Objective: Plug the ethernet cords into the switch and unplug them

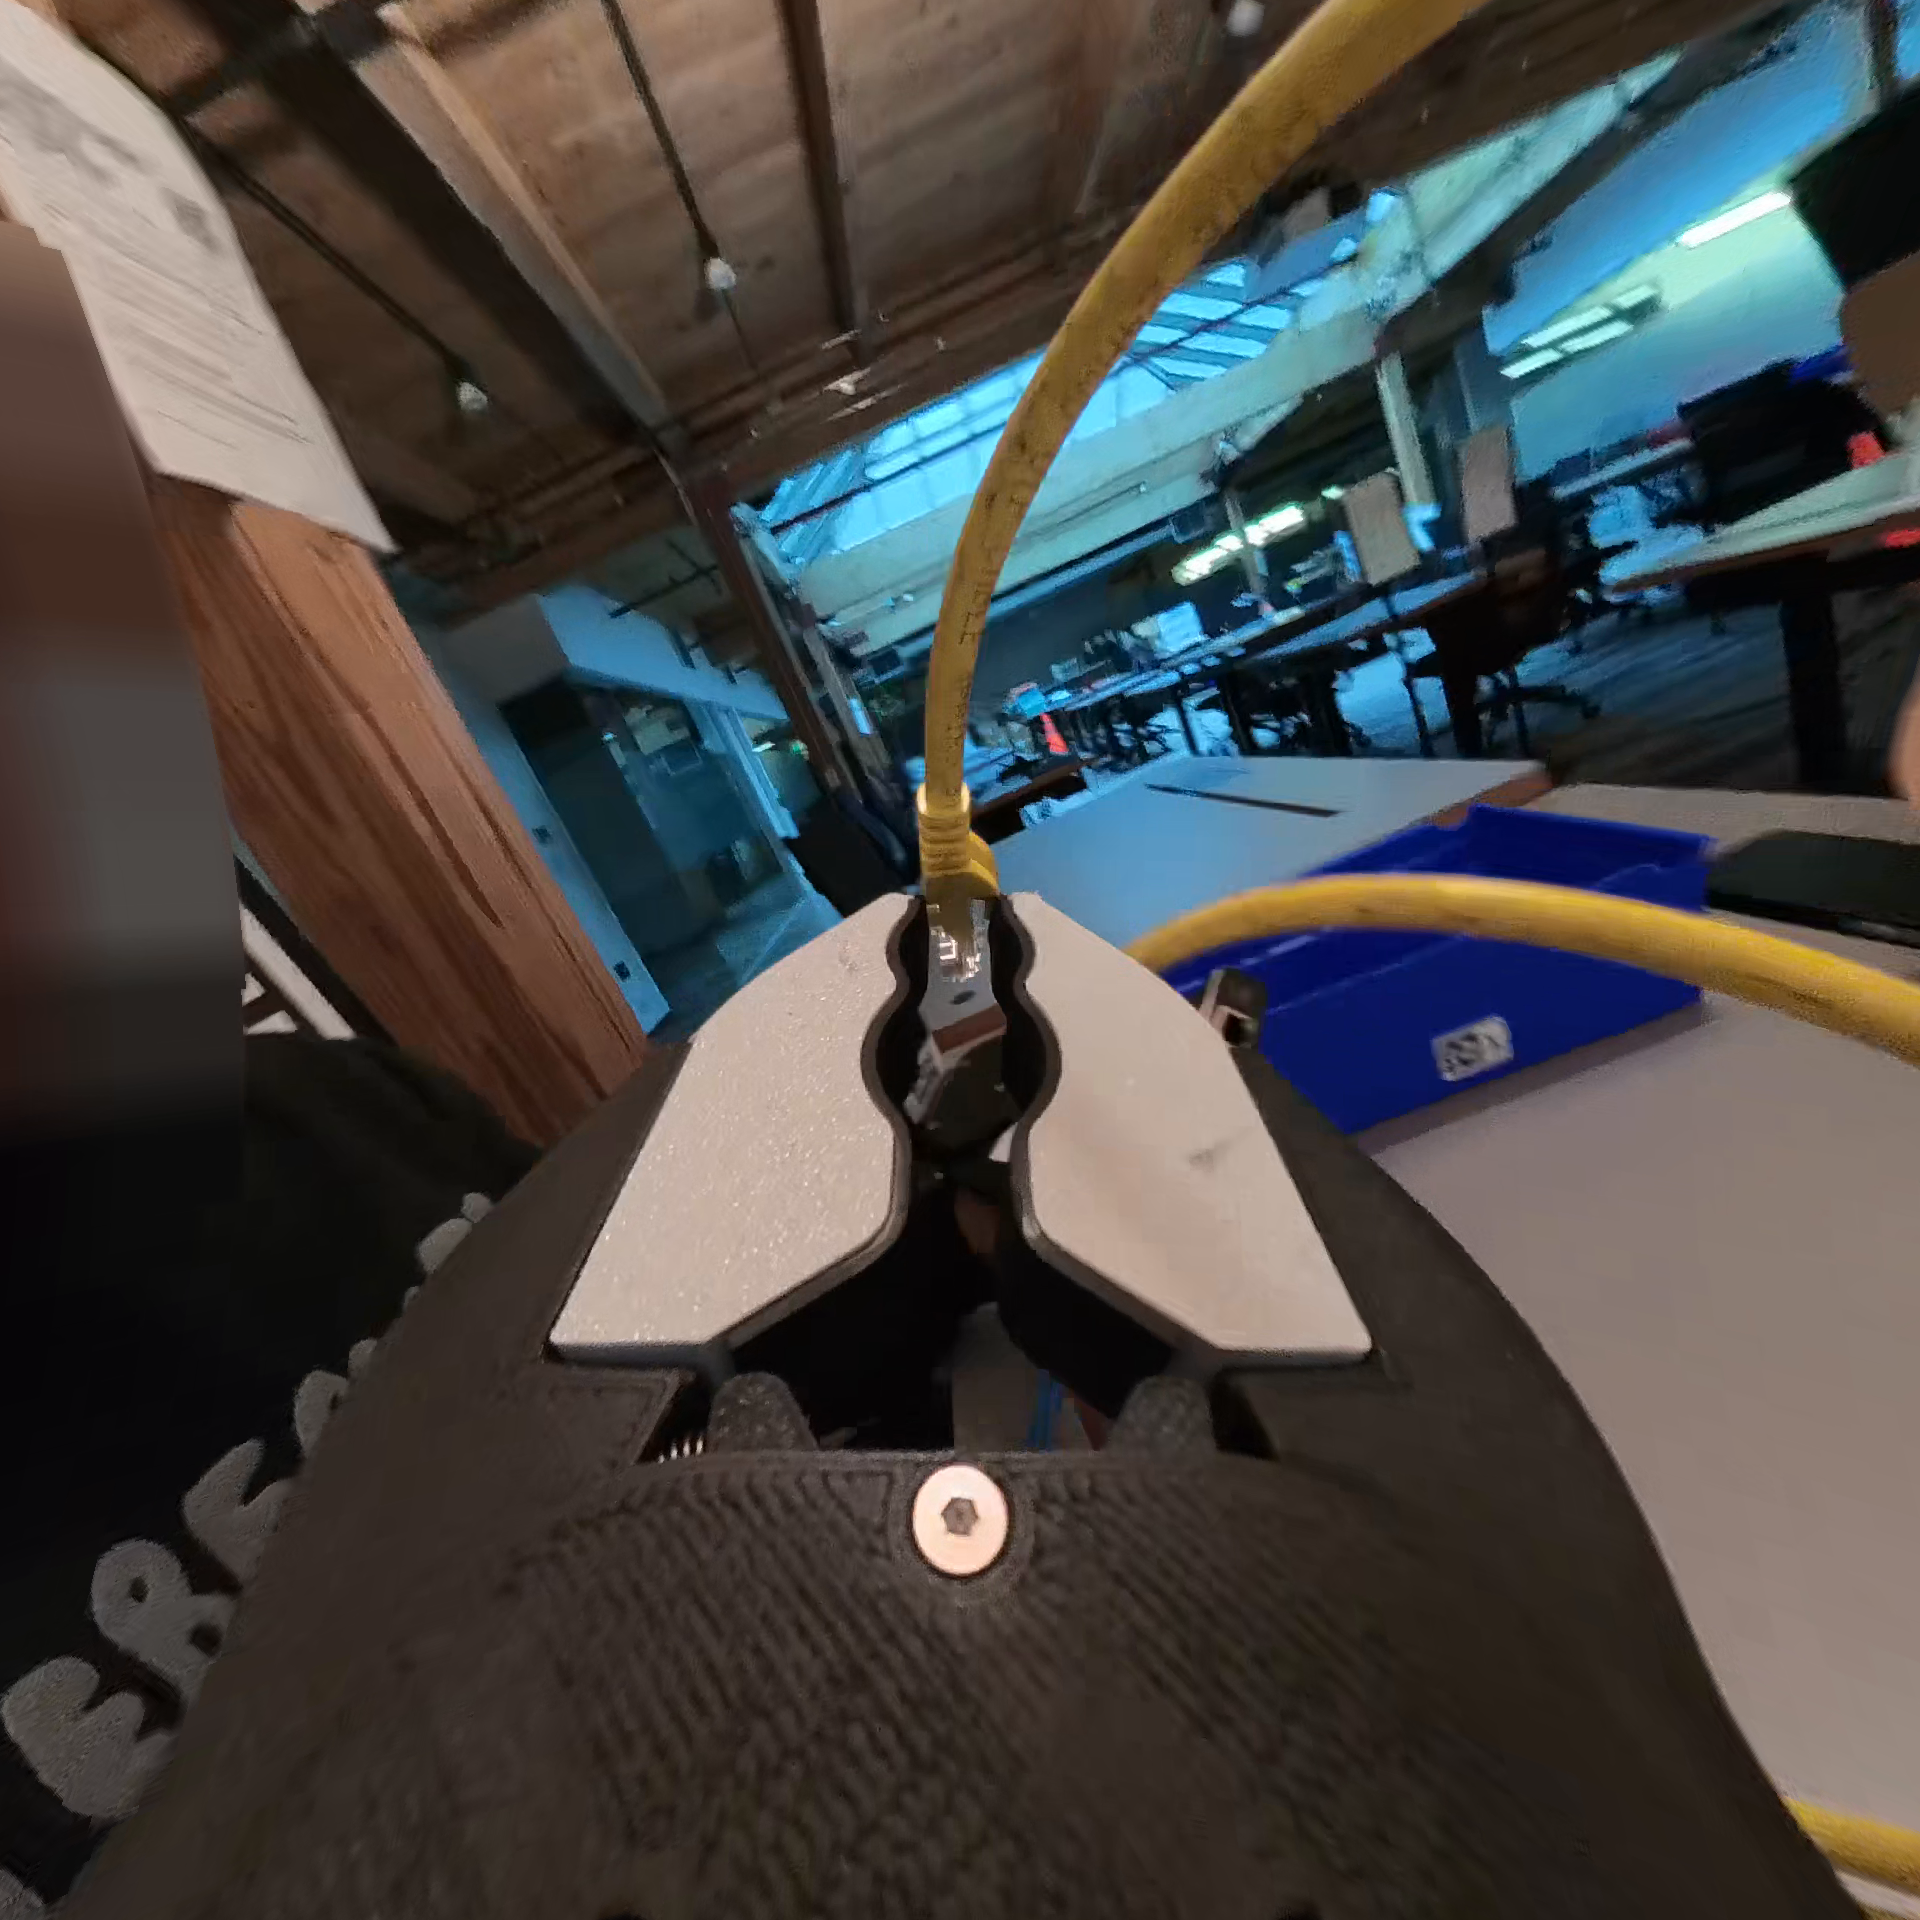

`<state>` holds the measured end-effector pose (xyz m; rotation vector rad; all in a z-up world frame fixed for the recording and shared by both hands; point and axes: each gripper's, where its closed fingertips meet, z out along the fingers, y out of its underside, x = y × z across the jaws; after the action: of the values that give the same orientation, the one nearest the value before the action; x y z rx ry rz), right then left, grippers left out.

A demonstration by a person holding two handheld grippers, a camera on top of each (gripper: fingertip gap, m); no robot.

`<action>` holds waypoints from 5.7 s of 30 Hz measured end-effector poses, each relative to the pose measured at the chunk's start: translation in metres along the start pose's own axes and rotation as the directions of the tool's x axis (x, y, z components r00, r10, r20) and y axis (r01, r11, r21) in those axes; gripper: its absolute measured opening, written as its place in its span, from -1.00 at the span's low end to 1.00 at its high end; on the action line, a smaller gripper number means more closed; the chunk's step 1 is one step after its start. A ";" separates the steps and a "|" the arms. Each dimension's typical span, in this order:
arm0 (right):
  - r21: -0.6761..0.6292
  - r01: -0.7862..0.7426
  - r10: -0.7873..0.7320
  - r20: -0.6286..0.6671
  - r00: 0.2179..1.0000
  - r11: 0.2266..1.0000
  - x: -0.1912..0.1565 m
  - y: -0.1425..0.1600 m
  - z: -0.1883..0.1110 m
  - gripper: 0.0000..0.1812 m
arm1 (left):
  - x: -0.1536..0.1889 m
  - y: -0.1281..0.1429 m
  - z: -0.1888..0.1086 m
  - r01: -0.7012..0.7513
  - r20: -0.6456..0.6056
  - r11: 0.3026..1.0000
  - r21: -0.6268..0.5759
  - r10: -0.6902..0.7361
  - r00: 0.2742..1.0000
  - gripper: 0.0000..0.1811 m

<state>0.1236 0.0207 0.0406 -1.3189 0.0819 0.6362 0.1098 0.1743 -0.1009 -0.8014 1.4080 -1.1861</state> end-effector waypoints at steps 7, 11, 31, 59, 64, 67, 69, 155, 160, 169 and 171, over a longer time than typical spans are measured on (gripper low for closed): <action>0.058 -0.064 0.080 -0.360 0.929 0.996 0.110 -0.017 -0.077 -0.86 | 0.008 0.002 0.003 0.007 -0.040 1.000 -0.006 -0.007 0.999 -0.33; 0.101 -0.215 0.236 -0.507 0.829 0.971 0.175 0.018 -0.114 -0.87 | 0.012 0.002 0.003 0.019 -0.068 1.000 -0.022 -0.020 0.997 -0.33; -0.194 -0.135 0.008 -0.541 0.841 0.972 0.096 0.095 -0.049 0.05 | 0.043 0.005 0.014 0.077 -0.261 0.989 -0.123 -0.107 0.959 -0.33; -0.714 0.624 -0.937 -0.339 0.089 0.317 0.078 0.093 0.041 -0.73 | 0.071 -0.086 0.022 -0.046 -0.188 0.936 -0.350 -0.022 0.982 -0.12; -0.766 0.603 -0.954 -0.298 -0.025 0.223 0.076 0.094 0.041 -0.73 | 0.072 -0.072 0.022 -0.075 -0.148 0.907 -0.415 0.013 0.989 -0.25; -0.786 0.592 -0.961 -0.268 -0.067 0.178 0.075 0.096 0.043 -0.72 | 0.066 -0.066 0.024 -0.124 -0.124 0.907 -0.402 0.081 0.989 -0.29; -0.783 0.593 -0.962 -0.269 -0.054 0.185 0.078 0.098 0.042 -0.72 | 0.066 -0.064 0.027 -0.108 -0.133 0.924 -0.366 0.063 0.989 -0.29; -0.697 0.667 -0.956 -0.098 0.276 0.264 0.053 0.101 0.022 -0.29 | 0.066 -0.019 0.022 -0.511 -0.277 0.856 -0.080 0.473 0.836 -0.17; -0.203 0.377 -0.422 -0.276 0.864 0.904 0.015 0.073 0.033 -0.35 | 0.048 -0.033 0.017 -0.292 -0.242 0.956 0.004 0.284 0.928 -0.17; 0.113 -0.206 0.227 -0.236 0.945 0.972 0.053 0.102 0.055 -0.40 | 0.035 -0.053 0.001 -0.081 -0.208 0.978 0.191 0.121 0.971 -0.17; 0.220 -0.335 0.376 -0.181 0.909 0.916 0.061 0.104 0.057 -0.44 | 0.038 -0.052 0.000 -0.096 -0.204 0.976 0.198 0.137 0.969 -0.17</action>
<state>0.1078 0.1072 -0.0593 -1.1975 0.5644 0.7698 0.0948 0.1242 -0.0633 -0.4621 1.4723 -1.3214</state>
